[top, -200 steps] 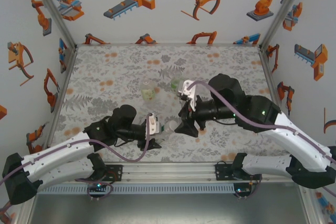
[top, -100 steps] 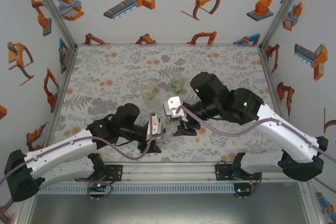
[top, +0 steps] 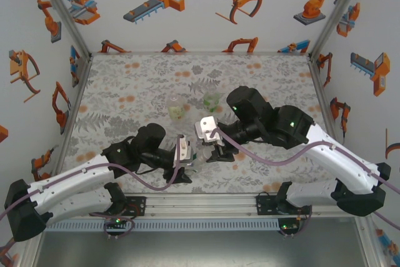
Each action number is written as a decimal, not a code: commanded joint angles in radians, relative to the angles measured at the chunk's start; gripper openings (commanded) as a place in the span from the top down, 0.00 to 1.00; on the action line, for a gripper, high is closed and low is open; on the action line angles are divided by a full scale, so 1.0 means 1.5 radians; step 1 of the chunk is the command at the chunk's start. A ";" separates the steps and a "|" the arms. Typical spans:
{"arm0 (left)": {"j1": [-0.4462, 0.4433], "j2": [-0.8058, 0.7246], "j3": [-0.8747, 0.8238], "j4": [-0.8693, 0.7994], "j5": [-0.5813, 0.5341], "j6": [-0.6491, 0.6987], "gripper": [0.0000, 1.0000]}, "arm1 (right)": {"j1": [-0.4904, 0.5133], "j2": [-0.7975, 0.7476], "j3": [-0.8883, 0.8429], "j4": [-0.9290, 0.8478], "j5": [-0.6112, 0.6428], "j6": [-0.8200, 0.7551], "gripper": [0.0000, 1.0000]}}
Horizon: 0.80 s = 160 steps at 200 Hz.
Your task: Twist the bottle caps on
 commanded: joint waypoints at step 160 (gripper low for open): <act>0.003 -0.003 0.021 0.010 0.030 0.007 1.00 | 0.004 0.006 0.000 -0.018 -0.009 0.003 0.52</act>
